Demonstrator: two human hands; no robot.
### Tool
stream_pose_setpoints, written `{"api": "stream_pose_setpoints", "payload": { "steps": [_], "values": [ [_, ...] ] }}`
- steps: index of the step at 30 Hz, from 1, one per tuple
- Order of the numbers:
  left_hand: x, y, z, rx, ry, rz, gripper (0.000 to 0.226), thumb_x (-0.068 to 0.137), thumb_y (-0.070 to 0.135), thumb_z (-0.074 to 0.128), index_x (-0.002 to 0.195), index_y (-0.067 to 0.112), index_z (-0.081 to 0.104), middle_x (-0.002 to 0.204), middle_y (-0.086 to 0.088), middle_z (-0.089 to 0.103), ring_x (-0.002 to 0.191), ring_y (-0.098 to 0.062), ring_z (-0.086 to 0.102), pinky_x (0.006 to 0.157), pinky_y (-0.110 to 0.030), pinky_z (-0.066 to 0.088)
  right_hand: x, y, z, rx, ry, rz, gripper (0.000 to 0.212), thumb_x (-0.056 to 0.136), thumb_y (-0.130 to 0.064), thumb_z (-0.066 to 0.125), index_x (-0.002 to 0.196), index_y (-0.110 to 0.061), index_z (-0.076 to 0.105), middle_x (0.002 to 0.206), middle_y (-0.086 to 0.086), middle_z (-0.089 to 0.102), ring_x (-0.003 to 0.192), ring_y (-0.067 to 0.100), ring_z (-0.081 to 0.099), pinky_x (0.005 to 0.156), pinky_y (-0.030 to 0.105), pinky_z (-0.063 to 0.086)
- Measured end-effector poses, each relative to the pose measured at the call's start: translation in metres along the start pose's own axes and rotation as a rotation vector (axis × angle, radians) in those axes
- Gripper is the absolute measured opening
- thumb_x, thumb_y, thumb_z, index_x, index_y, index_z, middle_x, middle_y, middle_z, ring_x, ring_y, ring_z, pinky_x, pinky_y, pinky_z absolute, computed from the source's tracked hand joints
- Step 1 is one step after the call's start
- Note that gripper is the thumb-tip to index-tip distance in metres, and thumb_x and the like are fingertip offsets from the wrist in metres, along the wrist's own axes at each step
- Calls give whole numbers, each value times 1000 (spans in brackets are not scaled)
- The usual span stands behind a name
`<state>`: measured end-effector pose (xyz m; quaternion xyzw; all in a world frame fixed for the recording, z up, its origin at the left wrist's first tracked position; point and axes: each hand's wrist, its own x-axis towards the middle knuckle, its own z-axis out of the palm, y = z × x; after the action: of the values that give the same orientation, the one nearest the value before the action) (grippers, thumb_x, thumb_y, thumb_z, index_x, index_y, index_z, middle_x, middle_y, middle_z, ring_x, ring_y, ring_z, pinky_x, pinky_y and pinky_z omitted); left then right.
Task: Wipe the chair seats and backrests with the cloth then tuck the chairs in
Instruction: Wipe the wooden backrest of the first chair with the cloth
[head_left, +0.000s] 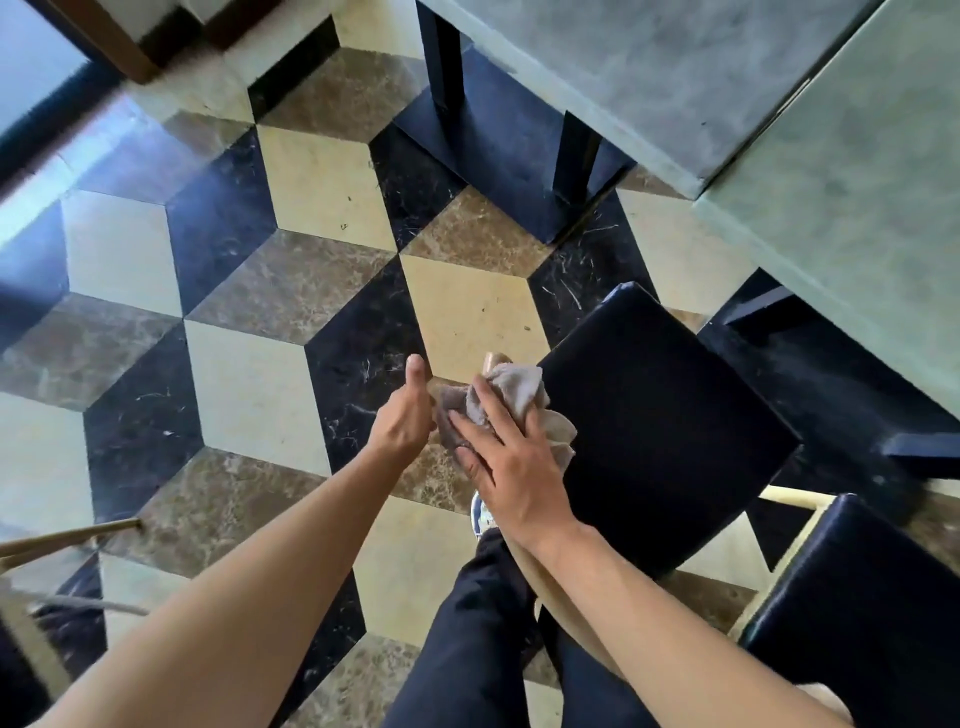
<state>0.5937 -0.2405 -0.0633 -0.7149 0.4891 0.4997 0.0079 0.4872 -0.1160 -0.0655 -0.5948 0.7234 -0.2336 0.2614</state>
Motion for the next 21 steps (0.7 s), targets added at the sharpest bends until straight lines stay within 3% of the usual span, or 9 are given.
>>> {"api": "stream_pose_setpoints", "payload": {
  "steps": [3,5,8,12,15,21],
  "values": [
    [-2,-9,-10,-67,-20,57,103,83,81,2,97,7,72,88,-17,73,89,-32,68,98,-51,48,34,-7,2,-152,-80,73,47,103,-39,42,150,-39,41,170,-5,1,148,47,16,112,60,38],
    [-2,-15,-13,-101,-22,54,98,88,77,3,88,8,71,84,-16,72,85,-32,68,95,-50,49,50,-8,5,-97,-49,177,54,100,-32,51,152,-38,35,169,-1,-1,143,48,23,103,56,47],
    [-2,-25,-17,-117,-30,45,95,93,73,4,86,6,70,84,-16,72,83,-33,69,92,-48,51,66,-10,7,-22,28,339,66,98,-31,54,155,-31,21,164,11,10,134,46,36,93,48,53],
    [-2,-32,-22,-115,-38,89,90,95,72,6,87,7,69,84,-15,72,81,-32,69,89,-47,53,75,-17,12,35,149,483,73,100,-37,51,158,-23,8,148,13,30,121,36,52,81,41,56],
    [-3,-29,-21,-128,-62,131,85,97,70,9,91,10,69,84,-13,73,81,-29,69,88,-47,54,61,-19,15,-95,117,412,74,101,-33,50,159,-17,7,152,18,28,123,39,50,85,44,58],
    [-30,-36,-2,-105,-107,208,85,99,65,10,95,6,71,86,-15,72,83,-29,69,86,-47,55,-6,-23,13,-296,-123,209,83,101,-33,54,160,-21,-2,167,19,-11,136,44,36,101,48,51]
  ]
}}
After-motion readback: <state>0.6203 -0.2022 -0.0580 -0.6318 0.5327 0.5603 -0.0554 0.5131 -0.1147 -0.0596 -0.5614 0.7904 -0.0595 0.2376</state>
